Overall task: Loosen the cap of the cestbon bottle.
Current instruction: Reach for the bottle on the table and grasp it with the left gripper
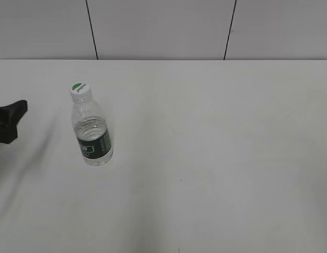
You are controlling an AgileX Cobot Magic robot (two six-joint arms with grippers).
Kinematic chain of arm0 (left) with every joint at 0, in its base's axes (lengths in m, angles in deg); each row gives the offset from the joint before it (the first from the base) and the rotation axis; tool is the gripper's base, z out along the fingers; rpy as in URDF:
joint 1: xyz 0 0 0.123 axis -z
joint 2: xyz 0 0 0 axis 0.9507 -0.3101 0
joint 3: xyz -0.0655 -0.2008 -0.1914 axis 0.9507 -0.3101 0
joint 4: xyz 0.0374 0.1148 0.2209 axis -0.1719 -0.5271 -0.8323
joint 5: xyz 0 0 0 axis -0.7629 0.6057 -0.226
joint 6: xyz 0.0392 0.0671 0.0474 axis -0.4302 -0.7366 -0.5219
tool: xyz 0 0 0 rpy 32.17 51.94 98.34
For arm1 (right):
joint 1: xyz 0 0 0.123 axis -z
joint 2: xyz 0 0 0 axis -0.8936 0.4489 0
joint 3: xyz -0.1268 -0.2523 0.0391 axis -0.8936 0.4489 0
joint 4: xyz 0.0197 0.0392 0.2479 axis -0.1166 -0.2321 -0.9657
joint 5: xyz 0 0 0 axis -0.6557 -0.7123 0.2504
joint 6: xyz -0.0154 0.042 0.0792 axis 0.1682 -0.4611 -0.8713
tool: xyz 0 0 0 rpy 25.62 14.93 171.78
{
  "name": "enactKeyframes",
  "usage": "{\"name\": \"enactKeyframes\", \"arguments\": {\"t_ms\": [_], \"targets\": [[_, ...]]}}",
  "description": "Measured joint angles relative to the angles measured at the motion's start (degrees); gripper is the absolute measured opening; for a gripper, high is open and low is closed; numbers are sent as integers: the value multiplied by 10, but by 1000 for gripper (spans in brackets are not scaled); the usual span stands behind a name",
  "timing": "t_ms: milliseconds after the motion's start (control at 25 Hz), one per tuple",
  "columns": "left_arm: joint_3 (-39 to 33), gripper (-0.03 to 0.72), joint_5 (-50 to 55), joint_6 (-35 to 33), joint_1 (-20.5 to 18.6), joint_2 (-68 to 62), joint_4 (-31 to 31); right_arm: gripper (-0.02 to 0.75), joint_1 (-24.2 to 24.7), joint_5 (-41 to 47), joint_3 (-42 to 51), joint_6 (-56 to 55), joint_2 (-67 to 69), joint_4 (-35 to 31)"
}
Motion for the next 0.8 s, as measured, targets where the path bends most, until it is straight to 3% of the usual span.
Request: {"name": "enactKeyframes", "arguments": {"t_ms": [120,400,640,800], "targets": [[1,570,-42,18,0,-48,-62,571,0,0,0,0,0,0],[4,570,-123,22,0,-154,-134,571,0,0,0,0,0,0],[48,577,-156,22,0,-235,-273,571,0,0,0,0,0,0],[83,578,-165,22,0,-276,-309,571,0,0,0,0,0,0]]}}
